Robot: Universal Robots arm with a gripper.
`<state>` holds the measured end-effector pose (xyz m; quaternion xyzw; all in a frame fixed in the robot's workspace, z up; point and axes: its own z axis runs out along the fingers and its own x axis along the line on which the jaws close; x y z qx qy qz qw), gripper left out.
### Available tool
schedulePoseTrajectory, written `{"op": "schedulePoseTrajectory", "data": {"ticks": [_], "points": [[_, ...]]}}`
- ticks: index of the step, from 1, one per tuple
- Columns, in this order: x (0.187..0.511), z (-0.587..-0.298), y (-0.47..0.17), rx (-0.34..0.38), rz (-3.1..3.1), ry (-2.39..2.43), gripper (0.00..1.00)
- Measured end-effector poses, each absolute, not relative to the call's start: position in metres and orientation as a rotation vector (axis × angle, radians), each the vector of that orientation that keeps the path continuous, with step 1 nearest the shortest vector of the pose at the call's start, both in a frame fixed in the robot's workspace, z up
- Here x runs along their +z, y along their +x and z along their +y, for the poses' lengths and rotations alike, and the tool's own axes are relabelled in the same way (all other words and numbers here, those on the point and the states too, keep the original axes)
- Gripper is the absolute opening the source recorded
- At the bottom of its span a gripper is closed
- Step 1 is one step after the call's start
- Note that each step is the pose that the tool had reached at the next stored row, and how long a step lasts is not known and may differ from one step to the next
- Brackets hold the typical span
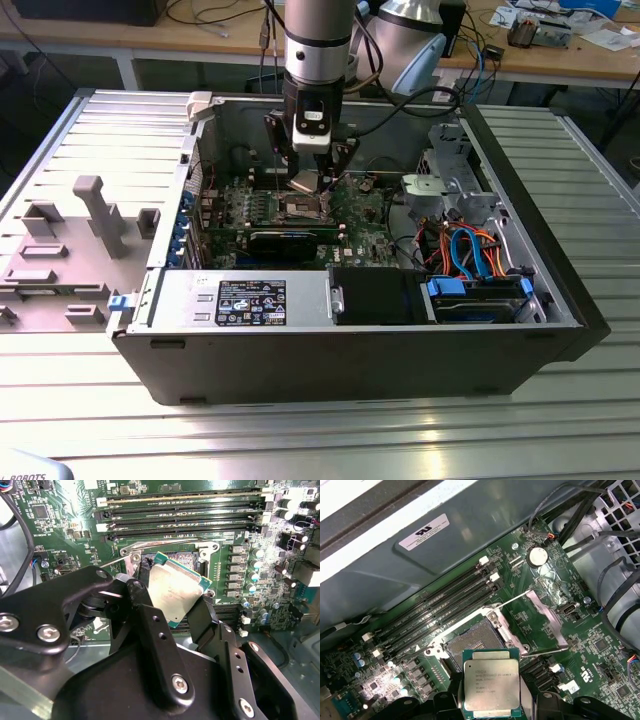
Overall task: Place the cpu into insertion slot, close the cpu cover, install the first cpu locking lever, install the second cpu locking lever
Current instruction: 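Place the cpu into insertion slot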
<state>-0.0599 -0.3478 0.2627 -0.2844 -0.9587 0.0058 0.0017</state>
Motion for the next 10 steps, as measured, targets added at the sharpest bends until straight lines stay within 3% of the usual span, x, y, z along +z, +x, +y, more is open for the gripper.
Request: {"op": "schedulePoseTrajectory", "data": {"ticks": [10], "points": [[0.2626,-0.3478,-0.0599,0.021,-3.004,-0.911,0.55]]}}
